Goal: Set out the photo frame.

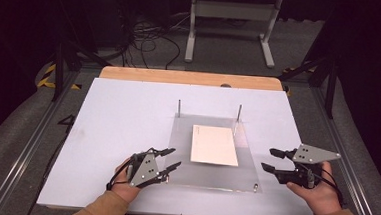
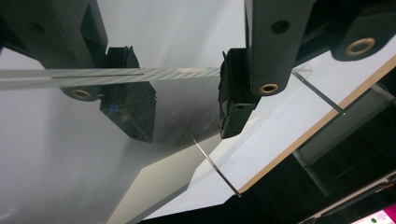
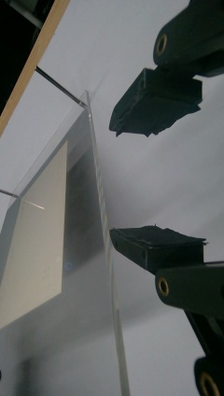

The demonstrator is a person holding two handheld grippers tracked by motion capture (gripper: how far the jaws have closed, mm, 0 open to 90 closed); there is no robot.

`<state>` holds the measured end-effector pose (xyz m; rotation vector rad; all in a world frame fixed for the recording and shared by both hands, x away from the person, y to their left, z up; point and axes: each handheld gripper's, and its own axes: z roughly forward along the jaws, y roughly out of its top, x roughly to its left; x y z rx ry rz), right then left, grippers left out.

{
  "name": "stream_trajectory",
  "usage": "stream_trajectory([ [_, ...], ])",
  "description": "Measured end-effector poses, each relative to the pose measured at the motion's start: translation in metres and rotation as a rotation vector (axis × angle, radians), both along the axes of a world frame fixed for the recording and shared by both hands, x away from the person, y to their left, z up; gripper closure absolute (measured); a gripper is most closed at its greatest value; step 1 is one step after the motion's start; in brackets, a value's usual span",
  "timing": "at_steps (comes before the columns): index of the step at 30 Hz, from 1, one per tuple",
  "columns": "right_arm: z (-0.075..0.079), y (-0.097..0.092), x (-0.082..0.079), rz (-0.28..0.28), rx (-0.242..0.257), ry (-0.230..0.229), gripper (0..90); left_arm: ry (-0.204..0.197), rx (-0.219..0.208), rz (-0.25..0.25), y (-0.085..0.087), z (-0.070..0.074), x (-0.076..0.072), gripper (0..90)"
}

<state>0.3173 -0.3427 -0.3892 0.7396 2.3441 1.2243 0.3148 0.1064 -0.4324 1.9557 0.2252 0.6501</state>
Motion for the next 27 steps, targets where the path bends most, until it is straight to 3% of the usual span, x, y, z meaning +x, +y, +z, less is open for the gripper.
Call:
stream_trajectory([
  [3,-0.003,0.002,-0.003,0.015,-0.010,-0.014,39.5,0.006,-0.003,0.001,0.000,0.000,0.000,54.9],
  [4,-0.005,0.004,-0.005,0.024,-0.051,-0.036,38.7,0.009,-0.003,0.002,0.000,0.001,0.000,54.8],
  [7,-0.008,0.007,-0.008,0.041,-0.082,-0.054,35.7,0.011,-0.005,0.003,0.000,0.001,0.000,54.7],
  [13,-0.019,0.019,-0.014,0.121,-0.043,-0.081,30.4,0.013,-0.006,0.003,0.000,0.001,0.000,54.6],
  [19,-0.023,0.040,-0.020,0.201,-0.068,-0.184,26.2,0.017,-0.012,0.002,0.000,0.001,0.001,54.3],
  [27,-0.021,0.055,-0.014,0.276,-0.047,-0.266,23.8,0.022,-0.014,-0.002,0.001,0.002,0.001,53.9],
])
